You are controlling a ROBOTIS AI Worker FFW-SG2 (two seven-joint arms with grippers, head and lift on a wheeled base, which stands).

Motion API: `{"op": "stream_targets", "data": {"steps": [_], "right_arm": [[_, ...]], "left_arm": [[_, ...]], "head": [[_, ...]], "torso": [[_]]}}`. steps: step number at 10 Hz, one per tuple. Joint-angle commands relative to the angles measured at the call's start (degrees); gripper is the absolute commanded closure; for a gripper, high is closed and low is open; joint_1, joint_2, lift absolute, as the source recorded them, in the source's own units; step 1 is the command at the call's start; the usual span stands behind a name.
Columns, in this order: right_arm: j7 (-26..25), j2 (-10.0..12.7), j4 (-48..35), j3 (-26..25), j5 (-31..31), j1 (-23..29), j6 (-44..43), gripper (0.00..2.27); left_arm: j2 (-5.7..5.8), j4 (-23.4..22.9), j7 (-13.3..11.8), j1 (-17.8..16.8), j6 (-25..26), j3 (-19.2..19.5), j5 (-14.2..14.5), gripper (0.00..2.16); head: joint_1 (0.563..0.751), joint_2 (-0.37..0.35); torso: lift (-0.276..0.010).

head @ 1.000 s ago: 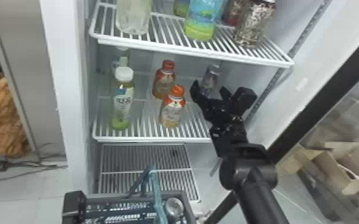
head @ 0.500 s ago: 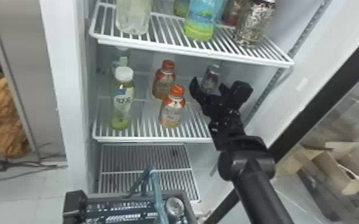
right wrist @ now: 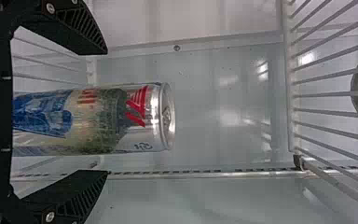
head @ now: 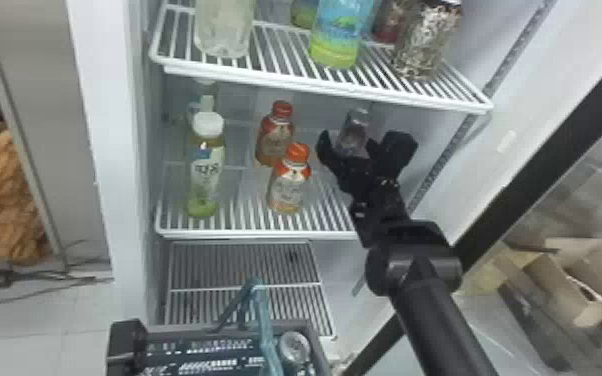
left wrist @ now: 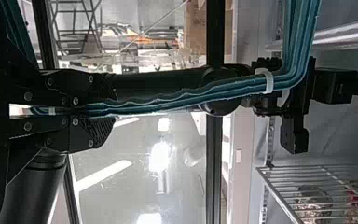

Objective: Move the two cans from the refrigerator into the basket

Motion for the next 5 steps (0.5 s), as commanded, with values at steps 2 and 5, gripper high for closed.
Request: {"op": "stream_targets", "data": {"steps": [2,5], "right_arm": [[0.41,-0.35,0.95,0.23,0.15,-1.14,0.98,0.33],[0.68,-0.35,0.10,0.69,0.83,-1.14,0.70,0.71]], "left_arm": [[0.00,0.29,0.00,0.00,0.00,-0.12,0.58,1.21],[0.00,0.57,-0.09,0.00,0.00,-0.35,1.26,1.21]], "head": [[0.695,-0.350],[0.695,-0.350]], "torso": [[-0.266],[-0.266]]}}
